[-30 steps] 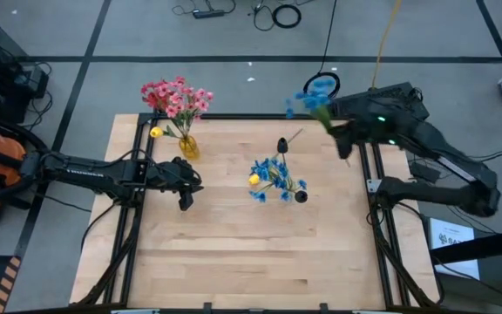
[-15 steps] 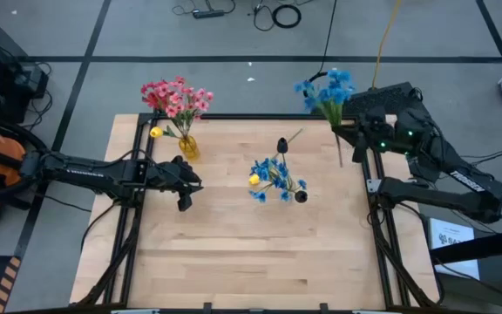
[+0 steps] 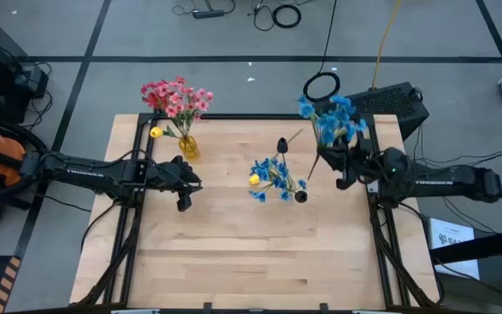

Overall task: Sort flowers into vase by color
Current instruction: Put the blue flowers into the transparent vase

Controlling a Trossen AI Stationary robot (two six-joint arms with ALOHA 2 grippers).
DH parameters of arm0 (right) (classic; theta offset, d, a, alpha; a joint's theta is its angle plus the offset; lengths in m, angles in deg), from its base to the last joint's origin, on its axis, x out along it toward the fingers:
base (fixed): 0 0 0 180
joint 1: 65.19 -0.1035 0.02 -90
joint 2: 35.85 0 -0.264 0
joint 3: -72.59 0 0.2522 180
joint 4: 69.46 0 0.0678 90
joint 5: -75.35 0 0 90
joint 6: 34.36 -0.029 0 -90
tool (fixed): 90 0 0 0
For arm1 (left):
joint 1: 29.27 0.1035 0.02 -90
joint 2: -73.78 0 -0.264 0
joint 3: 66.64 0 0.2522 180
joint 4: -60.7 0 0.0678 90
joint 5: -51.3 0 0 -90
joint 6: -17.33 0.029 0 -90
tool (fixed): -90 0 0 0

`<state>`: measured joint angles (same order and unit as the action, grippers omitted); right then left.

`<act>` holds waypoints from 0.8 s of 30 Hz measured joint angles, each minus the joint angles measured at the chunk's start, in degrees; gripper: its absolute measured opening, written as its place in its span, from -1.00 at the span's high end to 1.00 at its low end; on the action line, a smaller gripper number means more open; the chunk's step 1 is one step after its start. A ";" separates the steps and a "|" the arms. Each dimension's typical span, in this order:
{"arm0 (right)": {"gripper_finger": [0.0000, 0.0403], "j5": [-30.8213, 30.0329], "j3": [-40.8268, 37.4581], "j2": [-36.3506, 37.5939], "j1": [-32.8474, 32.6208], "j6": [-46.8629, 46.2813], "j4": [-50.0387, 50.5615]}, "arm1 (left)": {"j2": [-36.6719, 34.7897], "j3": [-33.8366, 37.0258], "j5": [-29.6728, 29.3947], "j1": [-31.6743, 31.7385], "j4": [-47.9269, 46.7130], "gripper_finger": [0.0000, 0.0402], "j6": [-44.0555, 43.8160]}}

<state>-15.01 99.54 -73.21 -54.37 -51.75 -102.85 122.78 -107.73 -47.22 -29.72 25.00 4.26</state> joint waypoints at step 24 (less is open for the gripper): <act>0.99 -4.88 2.27 -28.88 -7.18 11.12 -23.34 | 0.01 0.00 0.04 0.00 0.02 0.39 0.34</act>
<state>-19.89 101.82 -102.10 -61.55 -40.62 -126.19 122.79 -107.73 -47.17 -29.72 25.03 4.60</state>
